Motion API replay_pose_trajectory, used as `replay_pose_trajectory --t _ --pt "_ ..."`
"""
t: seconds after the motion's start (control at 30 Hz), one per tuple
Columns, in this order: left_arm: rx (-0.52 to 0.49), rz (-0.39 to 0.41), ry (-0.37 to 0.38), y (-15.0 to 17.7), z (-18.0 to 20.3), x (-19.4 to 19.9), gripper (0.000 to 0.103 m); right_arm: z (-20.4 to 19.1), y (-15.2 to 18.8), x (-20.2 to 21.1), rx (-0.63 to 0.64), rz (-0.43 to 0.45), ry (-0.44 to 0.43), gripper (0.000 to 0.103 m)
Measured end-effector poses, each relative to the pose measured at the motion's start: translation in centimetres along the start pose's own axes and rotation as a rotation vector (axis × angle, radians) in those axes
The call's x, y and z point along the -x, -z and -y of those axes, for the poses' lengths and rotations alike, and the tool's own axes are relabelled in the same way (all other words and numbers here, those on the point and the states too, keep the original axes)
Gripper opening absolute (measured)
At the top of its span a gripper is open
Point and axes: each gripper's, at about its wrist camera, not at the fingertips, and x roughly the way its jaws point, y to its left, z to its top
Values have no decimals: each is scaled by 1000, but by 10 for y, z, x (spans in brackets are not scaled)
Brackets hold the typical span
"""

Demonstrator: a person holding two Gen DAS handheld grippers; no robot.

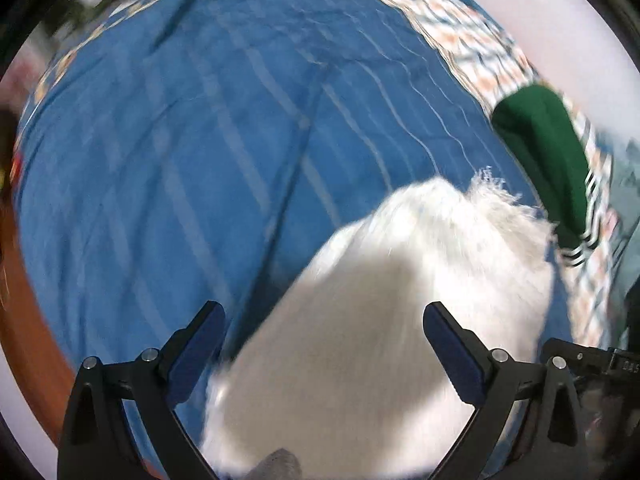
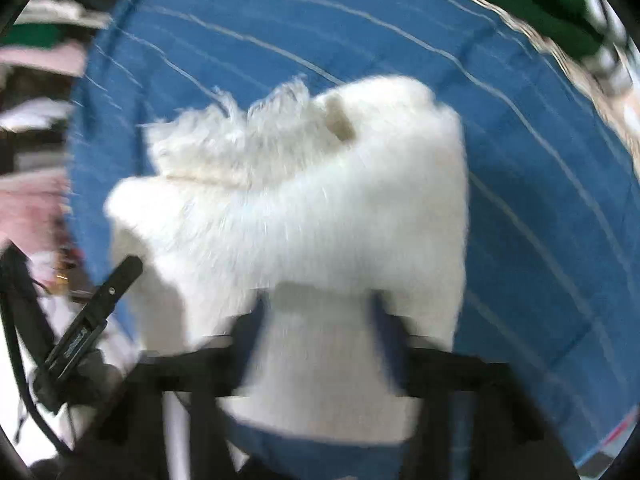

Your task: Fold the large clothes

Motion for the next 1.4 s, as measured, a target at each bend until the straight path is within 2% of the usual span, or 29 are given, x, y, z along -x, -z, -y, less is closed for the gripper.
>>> replay_pose_trajectory --t 0.13,0.23,0.27,0.37,0.43,0.47,0.5,0.53,0.57,0.63,0.83,0.87,0.93,1.0,1.23,1.4 --pt "257 -74 115 53 -39 14 102 37 41 24 -31 78 -120 82" --pt "378 -110 203 86 -50 -4 102 83 61 21 -60 100 -206 82" --pt "411 -116 257 94 -52 -15 102 96 63 14 -71 103 -242 82" --pt "481 -76 369 99 -53 -43 100 126 61 -15 -95 85 -364 82" --pt "517 -23 377 95 -56 -60 97 139 51 -36 -93 63 -484 82" --pt "543 16 370 91 -61 -67 74 142 47 -48 -89 47 -548 82" --pt "554 39 384 88 -64 -69 61 143 43 -60 -87 35 -600 82" --pt "551 50 394 84 -65 -71 40 140 44 -75 -84 25 -640 82" --pt "538 60 392 80 -67 -70 31 137 40 -83 -79 10 -672 82" --pt "486 86 376 73 -64 -64 24 125 31 -106 -52 -25 -731 82" --pt "392 104 359 60 -62 -57 18 74 14 -136 13 -13 -779 81" --pt "377 120 353 54 -63 -52 16 64 13 -141 10 -4 -786 71" --pt "360 136 360 52 -74 -43 15 55 12 -145 -26 16 -835 58" --pt "333 150 364 39 -74 -31 14 46 15 -143 -41 48 -874 55" --pt "203 158 438 -26 -51 11 14 -6 15 -92 -40 189 -921 51" --pt "80 141 526 -99 5 38 14 -21 -4 -27 -55 294 -927 51"
